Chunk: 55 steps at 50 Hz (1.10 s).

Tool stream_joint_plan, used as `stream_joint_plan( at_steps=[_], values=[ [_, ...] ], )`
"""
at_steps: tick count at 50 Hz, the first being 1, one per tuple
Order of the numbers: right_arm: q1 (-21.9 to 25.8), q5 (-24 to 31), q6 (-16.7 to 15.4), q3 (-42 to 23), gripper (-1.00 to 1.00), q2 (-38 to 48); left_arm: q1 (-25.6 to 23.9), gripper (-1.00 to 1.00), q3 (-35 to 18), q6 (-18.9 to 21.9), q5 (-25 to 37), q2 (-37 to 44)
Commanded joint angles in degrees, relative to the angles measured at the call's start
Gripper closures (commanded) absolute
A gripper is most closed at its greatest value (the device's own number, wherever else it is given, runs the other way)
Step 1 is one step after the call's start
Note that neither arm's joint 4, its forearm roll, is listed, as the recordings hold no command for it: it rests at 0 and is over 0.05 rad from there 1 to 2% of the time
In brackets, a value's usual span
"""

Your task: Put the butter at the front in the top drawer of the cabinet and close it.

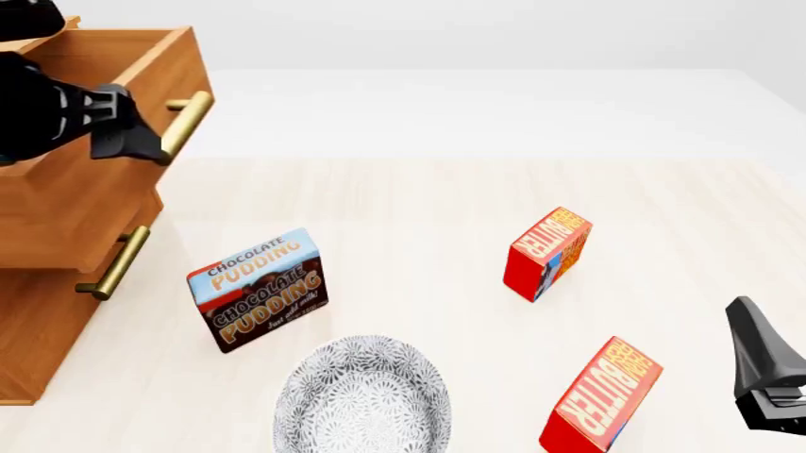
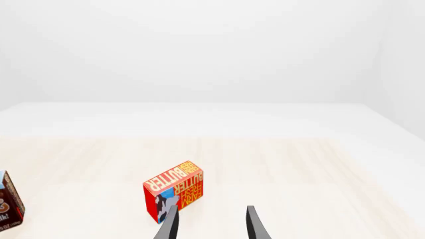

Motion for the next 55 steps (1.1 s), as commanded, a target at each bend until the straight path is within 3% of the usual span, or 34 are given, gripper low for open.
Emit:
stream_joint_plan(
  at_steps=[1, 55],
  values=[
    [0.00, 0.05, 0.03, -0.01, -1.00, -0.03, -1.90, -1.00, -0.40, -0.50, 0.37, 0.05],
    [0.00, 0.05, 0.04, -0.01, -1.00, -0.03, -13.65, -1.00, -3.32, -3.64, -2.84, 7.11]
  ],
)
